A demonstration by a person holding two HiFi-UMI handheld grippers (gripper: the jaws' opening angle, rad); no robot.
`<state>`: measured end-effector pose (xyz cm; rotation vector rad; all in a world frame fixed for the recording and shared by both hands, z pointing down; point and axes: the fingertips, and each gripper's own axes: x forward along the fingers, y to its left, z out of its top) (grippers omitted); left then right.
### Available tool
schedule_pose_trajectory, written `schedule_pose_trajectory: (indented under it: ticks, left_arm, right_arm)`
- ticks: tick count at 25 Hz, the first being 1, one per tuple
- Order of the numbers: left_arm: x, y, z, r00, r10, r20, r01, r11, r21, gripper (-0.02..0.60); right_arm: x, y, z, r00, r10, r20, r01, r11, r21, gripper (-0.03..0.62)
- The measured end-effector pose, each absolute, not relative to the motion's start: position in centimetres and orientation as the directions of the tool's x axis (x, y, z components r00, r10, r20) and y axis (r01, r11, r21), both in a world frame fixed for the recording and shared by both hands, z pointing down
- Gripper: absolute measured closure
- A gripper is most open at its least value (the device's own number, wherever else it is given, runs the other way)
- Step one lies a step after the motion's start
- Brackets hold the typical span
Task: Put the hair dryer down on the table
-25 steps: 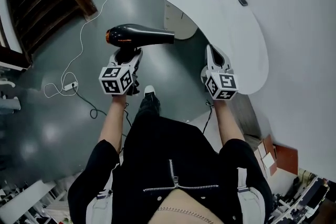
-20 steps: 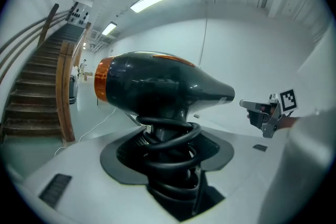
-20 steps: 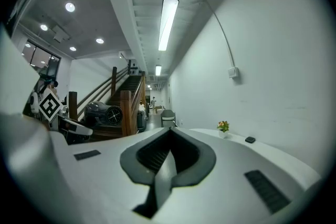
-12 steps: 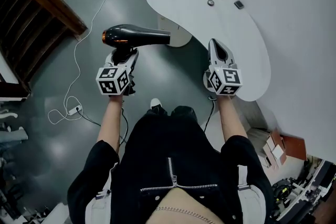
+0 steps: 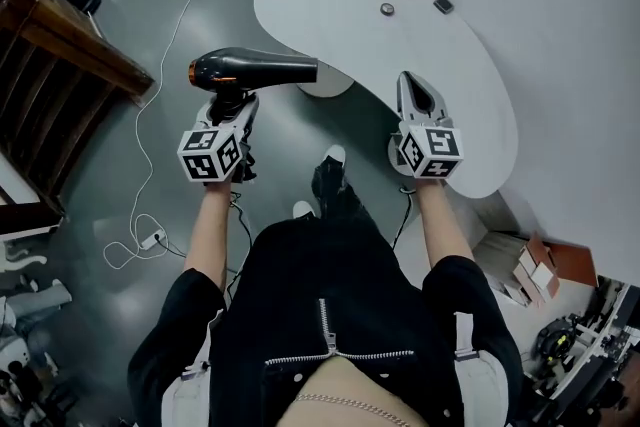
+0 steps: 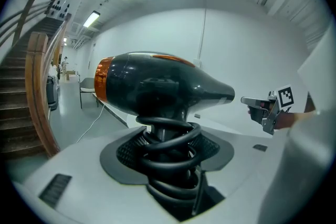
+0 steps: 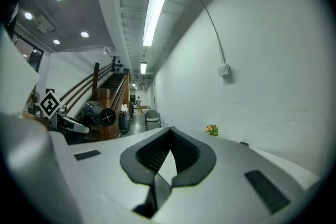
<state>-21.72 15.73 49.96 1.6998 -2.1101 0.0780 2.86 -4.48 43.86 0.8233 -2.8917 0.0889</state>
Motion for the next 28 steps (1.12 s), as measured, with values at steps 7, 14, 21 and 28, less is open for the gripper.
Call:
schedule_pose_trajectory:
  ticks: [7,14,21,28]
  left_arm:
    - [-24.4,6.4,50.7,-0.115,-0.924,0.365,-0.957,0.201,0.209,0.324]
    - [-26.9,-3.8,50.2,-0.086,-0.925,0.37,-0.962,0.174,0.211,0.324]
    - [-27.2,-11.0,50.2,-0.033,-0.92,0.391,-0.974,0.118,0.195,0.324]
    - [-27.3,-19.0,50.9,0.067,-0.912,0.406,-0.983,0.009,0.183,0.324]
  right_arm:
    - [0.4,-13.1,44.9,-0.824,-0.549,0.143,-0.557,0.83,-0.025,0.588]
    - [-1.2,-22.5,44.3,-0.81,-0.572,0.132,-0.581,0.813,-0.043,0.588]
    - [-1.6,-28.0,44.6,-0.788,-0.6,0.137,-0.611,0.789,-0.064,0.588]
    - [-0.1,-31.9,45.6,-0.724,-0.672,0.157,-0.687,0.723,-0.074,0.588]
